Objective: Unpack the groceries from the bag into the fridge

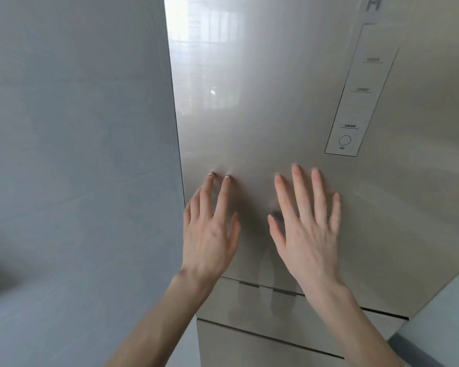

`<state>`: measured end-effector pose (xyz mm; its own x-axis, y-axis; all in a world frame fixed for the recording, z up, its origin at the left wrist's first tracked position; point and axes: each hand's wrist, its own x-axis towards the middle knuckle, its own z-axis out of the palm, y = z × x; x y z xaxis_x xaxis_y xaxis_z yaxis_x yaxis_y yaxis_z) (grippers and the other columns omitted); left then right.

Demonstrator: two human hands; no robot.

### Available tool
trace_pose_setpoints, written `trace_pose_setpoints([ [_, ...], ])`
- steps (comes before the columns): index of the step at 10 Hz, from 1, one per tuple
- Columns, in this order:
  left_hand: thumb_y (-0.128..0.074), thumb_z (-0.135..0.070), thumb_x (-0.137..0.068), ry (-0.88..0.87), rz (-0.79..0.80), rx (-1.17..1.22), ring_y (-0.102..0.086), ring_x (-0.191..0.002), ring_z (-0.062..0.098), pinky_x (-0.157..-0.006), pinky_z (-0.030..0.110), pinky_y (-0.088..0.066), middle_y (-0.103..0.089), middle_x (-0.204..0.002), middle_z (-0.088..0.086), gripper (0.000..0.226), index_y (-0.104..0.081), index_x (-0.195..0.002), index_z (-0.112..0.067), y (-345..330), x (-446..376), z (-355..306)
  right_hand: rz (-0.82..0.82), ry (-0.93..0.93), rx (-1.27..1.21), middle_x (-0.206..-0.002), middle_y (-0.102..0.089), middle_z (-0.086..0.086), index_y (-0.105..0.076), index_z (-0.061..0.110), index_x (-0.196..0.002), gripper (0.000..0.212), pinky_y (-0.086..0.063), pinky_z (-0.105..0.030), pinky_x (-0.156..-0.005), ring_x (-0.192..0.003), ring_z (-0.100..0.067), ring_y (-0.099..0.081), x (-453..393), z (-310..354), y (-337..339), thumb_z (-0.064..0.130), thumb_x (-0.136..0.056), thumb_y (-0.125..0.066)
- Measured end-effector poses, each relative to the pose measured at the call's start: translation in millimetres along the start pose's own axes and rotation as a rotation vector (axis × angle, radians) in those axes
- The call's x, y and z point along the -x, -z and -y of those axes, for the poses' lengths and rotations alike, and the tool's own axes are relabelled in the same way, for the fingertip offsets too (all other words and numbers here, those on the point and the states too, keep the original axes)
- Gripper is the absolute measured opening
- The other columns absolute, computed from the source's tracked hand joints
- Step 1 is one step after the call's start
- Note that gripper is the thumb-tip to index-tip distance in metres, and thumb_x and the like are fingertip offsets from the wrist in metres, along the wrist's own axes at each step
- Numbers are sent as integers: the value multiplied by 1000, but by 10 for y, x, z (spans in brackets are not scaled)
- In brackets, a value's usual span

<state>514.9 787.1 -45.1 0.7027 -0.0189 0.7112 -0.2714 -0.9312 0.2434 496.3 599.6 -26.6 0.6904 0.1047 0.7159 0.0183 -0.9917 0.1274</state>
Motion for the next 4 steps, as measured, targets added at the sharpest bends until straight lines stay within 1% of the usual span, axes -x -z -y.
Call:
trace_pose_setpoints([
  [1,-62,-27,-97,-31,15,-10,-43,-140,38,-108,49,-44,-31,-164,17,70,-33,-160,-17,20,-4,63,-24,0,-43,-174,-9,-5,-22,23,-165,71,-22,-60,-123,-160,-33,-6,-2,56,0,45,-103,-51],
  [2,-59,-31,-100,-48,19,-8,-45,-141,34,-110,46,-43,-38,-162,11,62,-38,-157,-15,109,-25,144,-78,16,-130,-172,-19,-7,-31,17,-162,67,-22,-54,-125,-159,-30,-15,-18,122,4,43,-104,-52],
  [3,-56,-32,-101,-44,4,-16,-49,-139,29,-111,44,-43,-48,-156,6,57,-44,-153,-12,313,37,188,-113,61,-261,-168,-31,-8,-36,11,-159,64,-24,-49,-126,-157,-27,-24,-18,234,58,42,-105,-52],
  [4,-55,-32,-101,-25,-43,-61,-54,-134,28,-110,42,-44,-57,-148,6,53,-48,-150,-11,525,87,232,-155,85,-368,-160,-44,-10,-42,8,-155,63,-28,-48,-124,-152,-28,-36,-68,293,149,45,-105,-51],
])
